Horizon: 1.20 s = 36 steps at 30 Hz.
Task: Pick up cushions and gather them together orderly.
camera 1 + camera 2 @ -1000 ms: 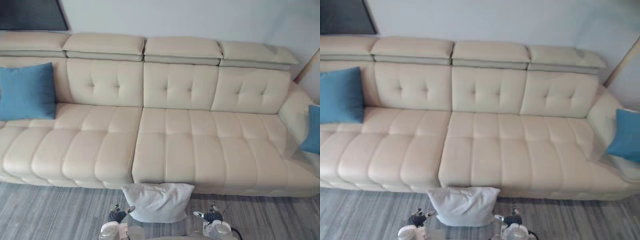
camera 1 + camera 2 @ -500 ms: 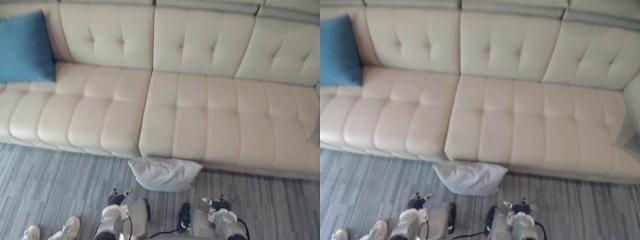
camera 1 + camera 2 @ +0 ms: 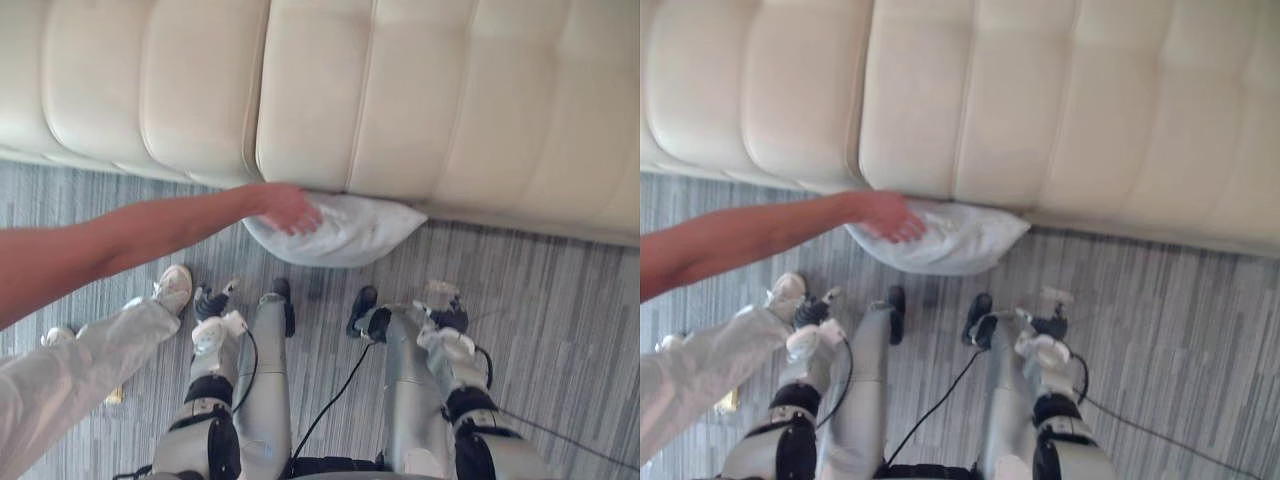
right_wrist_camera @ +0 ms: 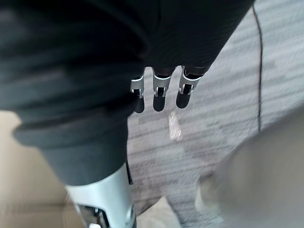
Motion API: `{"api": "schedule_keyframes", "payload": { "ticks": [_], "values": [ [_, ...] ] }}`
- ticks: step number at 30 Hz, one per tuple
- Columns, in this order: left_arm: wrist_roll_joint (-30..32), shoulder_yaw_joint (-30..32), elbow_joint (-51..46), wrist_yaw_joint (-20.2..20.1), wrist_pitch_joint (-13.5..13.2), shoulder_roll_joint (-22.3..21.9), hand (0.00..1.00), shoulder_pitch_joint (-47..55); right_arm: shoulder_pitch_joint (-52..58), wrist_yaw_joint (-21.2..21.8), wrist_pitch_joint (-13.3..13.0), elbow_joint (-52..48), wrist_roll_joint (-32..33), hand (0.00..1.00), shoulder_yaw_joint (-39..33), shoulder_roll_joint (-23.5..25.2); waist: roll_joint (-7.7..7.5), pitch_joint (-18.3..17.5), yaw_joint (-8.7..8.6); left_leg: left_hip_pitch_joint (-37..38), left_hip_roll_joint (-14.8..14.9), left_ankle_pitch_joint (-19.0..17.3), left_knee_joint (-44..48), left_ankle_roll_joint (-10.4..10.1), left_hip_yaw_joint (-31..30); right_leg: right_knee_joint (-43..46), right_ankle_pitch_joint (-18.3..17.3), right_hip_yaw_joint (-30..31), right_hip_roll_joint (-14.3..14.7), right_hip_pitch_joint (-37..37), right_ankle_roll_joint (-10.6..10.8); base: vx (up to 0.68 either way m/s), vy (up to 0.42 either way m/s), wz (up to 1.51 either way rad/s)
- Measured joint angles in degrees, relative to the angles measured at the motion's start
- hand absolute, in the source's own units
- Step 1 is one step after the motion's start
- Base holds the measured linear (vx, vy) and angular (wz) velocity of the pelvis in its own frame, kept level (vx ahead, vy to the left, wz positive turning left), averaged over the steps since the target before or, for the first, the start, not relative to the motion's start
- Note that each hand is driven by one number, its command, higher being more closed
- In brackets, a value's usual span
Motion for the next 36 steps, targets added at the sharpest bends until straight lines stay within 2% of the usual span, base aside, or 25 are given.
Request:
{"api": "schedule_keyframes", "payload": {
  "ticks": [2, 7, 12, 18, 24, 32, 33, 36],
  "values": [
    [0.0, -1.0, 0.0, 0.1, 0.0, 0.5, 0.0, -2.6, -3.4, -0.5, 0.0, -1.0, 0.0, 0.0, 0.1, 0.5, -0.03, 1.0, -0.13, -2.5, 0.0, 0.2, 1.1, -0.3, -0.3, 1.3, 0.2, 0.0, 0.0, -2.5, -0.1, -0.05, -0.054, 0.01],
    [0.0, -7.9, -1.4, 1.1, 0.0, 0.1, 0.0, -7.8, -10.1, -2.1, 0.0, -2.0, -0.1, 0.0, 2.1, 0.8, -0.01, 1.1, -1.16, -8.0, -0.3, 1.1, 2.5, -0.8, -1.4, 3.2, 0.5, -0.2, -0.1, -7.9, 0.2, -0.04, -0.049, 0.05],
    [0.1, -11.2, -2.6, 1.8, -0.1, -0.9, 0.0, -9.2, -10.1, -2.7, 0.1, -4.0, -0.2, 0.0, 5.1, 0.7, 0.0, 1.1, -1.25, -8.7, -0.3, 2.0, 2.2, -1.6, -2.2, 3.8, 0.6, -0.7, 0.0, -8.9, 0.3, -0.04, -0.043, 0.03],
    [1.4, -12.1, -2.7, 2.5, -0.1, -2.2, 0.0, -9.1, -9.2, -2.6, 0.0, -4.2, -1.5, 0.0, 6.9, 0.6, 0.0, 1.1, -1.28, -8.2, -0.3, 3.9, 0.2, -2.5, -2.7, 2.9, 1.4, -1.6, 0.3, -8.5, -0.5, -0.06, -0.042, 0.05],
    [2.5, -12.9, -3.5, 2.4, 0.0, -2.9, 0.0, -4.4, -2.9, -1.9, 0.0, -3.9, -1.7, 0.0, 9.0, 0.5, -0.03, 1.1, -1.33, 0.8, 0.6, 5.3, -4.9, -2.9, -3.0, -2.4, 2.5, -2.7, 1.6, 0.6, -1.6, -0.07, -0.009, -0.04],
    [2.6, -13.4, -4.4, -0.3, 0.1, -4.6, 0.0, 7.7, 10.4, 1.1, -0.4, -4.0, -2.3, 0.0, 11.5, 0.7, -0.09, 0.7, -1.12, 21.5, 0.5, 8.8, -18.9, -2.3, -0.6, -13.8, 4.9, -3.1, 2.5, 19.5, -1.4, 0.0, -0.001, -0.02],
    [3.1, -13.5, -4.4, -0.7, 0.1, -4.6, 0.0, 9.8, 12.6, 2.0, -0.4, -4.0, -3.0, 0.0, 11.7, 0.8, -0.21, 0.4, -1.08, 24.9, 0.4, 9.2, -21.1, -2.2, -0.2, -15.6, 5.1, -3.1, 2.7, 22.6, -1.2, 0.08, -0.003, -0.01],
    [4.3, -13.6, -3.1, -2.4, 0.2, -4.6, 0.0, 15.3, 18.7, 3.6, -0.4, -3.9, -4.0, 0.0, 11.6, 1.2, -0.5, -3.7, -0.99, 30.8, 0.2, 9.8, -25.6, -2.5, 0.2, -19.0, 5.3, -3.3, 2.9, 27.9, -1.1, 0.14, 0.004, 0.0]
  ]
}}
